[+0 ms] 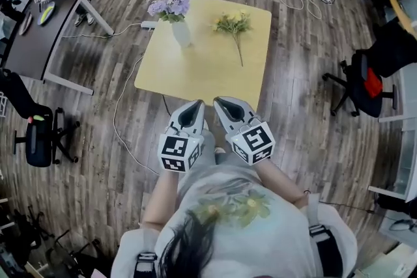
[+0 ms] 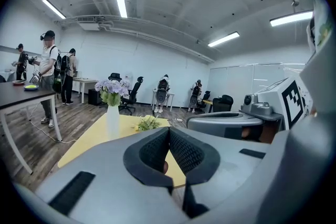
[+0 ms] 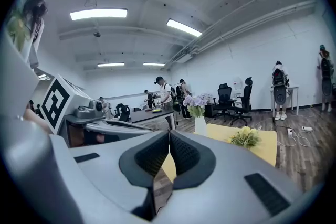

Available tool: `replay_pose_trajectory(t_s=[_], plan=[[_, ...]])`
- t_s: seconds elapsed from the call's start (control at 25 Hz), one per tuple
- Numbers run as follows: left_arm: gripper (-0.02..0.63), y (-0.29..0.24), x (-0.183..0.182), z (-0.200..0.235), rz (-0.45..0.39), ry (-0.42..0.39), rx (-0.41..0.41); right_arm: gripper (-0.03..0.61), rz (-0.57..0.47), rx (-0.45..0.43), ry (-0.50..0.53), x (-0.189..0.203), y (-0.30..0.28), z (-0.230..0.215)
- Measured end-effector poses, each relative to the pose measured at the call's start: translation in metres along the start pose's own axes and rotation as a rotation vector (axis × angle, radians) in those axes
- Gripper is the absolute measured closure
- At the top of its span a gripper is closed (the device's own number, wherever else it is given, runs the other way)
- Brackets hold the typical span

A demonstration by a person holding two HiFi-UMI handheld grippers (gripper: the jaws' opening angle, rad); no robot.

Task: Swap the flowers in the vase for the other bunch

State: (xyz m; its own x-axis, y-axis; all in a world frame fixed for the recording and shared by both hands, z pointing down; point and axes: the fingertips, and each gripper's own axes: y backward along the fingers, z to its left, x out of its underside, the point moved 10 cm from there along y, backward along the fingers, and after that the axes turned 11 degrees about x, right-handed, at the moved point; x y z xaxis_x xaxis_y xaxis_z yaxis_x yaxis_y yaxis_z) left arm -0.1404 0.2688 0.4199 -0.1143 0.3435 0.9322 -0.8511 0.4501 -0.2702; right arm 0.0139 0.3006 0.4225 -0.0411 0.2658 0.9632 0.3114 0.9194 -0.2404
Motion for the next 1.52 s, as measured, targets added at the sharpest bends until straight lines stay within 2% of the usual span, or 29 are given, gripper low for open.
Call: replay_pose_trajectory(t_s=[0.28,0.84,1.12,1.52], plan=[[0.595,-0.046,-0.033,0.047,-0.027,0.006,0.014,0.537,0.004,0.009,0.009,-0.023,-0.056,-0.038],[0.595,-0.081,-0.072,0.162,-0.025,0.016,-0.005,0.535,-0.045,-0.009,0.014,-0.075,-0.185,-0.054],[0.595,-0.085,-0.078,0.197,-0.032,-0.006,0.009,0.535,-0.068,0.007,0.004,-0.08,-0.223,-0.055],[0.595,-0.095,-0.072,0.227,-0.017,0.017,0.013,0.53,-0.05,-0.001,-0.003,-0.09,-0.271,-0.062]])
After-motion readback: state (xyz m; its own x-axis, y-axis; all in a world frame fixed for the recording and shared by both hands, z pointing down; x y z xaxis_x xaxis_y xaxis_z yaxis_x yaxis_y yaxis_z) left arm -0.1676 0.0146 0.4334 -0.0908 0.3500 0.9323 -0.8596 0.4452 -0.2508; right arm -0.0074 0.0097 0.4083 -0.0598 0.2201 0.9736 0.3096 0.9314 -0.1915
